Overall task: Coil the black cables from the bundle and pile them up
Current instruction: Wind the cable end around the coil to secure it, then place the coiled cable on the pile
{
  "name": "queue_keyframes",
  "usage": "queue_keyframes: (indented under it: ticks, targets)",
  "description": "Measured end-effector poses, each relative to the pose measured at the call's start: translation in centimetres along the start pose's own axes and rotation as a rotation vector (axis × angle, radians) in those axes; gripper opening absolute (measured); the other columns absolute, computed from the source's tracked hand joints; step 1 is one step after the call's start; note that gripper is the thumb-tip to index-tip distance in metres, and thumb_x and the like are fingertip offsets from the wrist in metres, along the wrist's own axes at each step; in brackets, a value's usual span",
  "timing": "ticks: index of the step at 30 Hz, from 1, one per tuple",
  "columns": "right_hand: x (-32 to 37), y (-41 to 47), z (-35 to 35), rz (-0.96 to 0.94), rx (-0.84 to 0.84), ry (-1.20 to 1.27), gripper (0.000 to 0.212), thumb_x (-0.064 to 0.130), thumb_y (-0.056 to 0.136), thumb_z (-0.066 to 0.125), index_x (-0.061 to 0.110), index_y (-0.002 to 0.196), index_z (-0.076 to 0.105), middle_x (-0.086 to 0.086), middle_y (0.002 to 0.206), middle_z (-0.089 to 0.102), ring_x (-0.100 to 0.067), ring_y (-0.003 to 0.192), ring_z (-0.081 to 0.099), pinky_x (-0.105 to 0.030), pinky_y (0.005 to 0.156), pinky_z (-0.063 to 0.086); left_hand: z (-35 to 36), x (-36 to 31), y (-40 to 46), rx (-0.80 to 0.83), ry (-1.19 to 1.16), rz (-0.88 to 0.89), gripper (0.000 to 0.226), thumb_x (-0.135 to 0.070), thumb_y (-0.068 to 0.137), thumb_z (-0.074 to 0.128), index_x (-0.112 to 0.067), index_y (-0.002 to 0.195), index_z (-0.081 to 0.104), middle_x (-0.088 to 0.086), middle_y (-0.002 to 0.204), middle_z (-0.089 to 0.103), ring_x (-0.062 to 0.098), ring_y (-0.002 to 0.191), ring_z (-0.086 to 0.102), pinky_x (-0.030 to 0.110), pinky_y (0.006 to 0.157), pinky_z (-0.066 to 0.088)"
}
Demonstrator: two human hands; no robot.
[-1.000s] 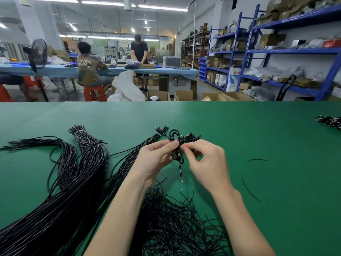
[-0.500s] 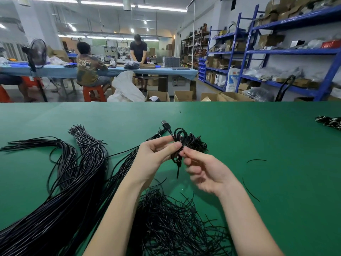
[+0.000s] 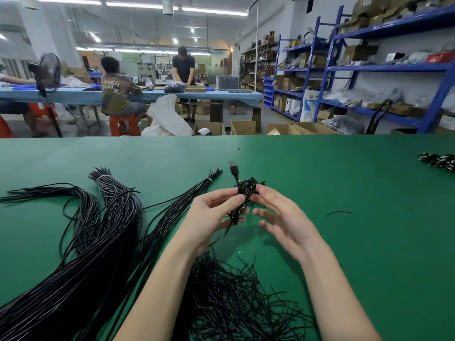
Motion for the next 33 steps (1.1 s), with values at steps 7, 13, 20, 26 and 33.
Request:
queue_keyframes:
  ticks: [7,13,20,26,33]
  targets:
    - [1.3,0.1,-0.9,-0.13,-0.128,-0.247,0.015,0.031,0.087,0.077,0.024,0.1,0.077,0.013,0.089,0.076,0.001,0.069,0.063,-0.016,0.059,0.046,1.7,1.3,-0.4,0.128,0.033,-0.085,0.024,-0.014,0.083,0.075,-0.004,0.101,0.062,0.016,0.089,0.073,0.027,0.078,0.071,0.033,0.074,0.061]
    - [-0.5,0.7,-1.0,-0.018,-0.109,0.07,0.027,0.02,0.086,0.078,0.015,0.112,0.073,0.003,0.093,0.075,-0.007,0.066,0.066,-0.018,0.057,0.053,0.8,2.3,0.0,0.079,-0.089,-0.152,0.008,-0.005,0.086,0.071,-0.002,0.089,0.065,0.016,0.082,0.073,0.028,0.081,0.073,0.028,0.074,0.06]
    - [-2.3,0.9,-1.7,0.023,-0.159,-0.057,0.046,0.011,0.087,0.078,0.008,0.13,0.061,0.003,0.089,0.079,-0.007,0.073,0.07,-0.017,0.059,0.053,0.0,4.6,0.5,0.004,-0.04,-0.189,0.007,-0.013,0.092,0.07,-0.008,0.096,0.069,0.015,0.092,0.075,0.026,0.086,0.073,0.029,0.079,0.06]
    - [-2.2,1.1,-3.1,-0.01,-0.234,-0.054,0.048,0.011,0.088,0.078,0.008,0.132,0.06,-0.005,0.103,0.078,-0.017,0.084,0.074,-0.021,0.065,0.058,-1.3,4.2,0.7,-0.061,0.115,-0.175,0.019,-0.027,0.091,0.073,-0.014,0.105,0.074,0.001,0.098,0.077,0.015,0.083,0.074,0.026,0.075,0.059]
    - [-0.4,4.4,-3.6,-0.041,-0.254,-0.316,0.03,0.003,0.093,0.071,0.008,0.122,0.065,-0.013,0.102,0.074,-0.016,0.075,0.072,-0.021,0.061,0.059,-3.2,3.7,0.9,-0.156,0.165,-0.138,0.014,-0.028,0.092,0.07,-0.017,0.102,0.074,-0.005,0.095,0.078,0.014,0.089,0.075,0.029,0.081,0.059]
Point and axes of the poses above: each hand's wrist, its own y-axis towards the middle knuckle, its own z-axis out of the palm, x = y × z, the point moved 9 cm from there along y, towards the middle knuckle
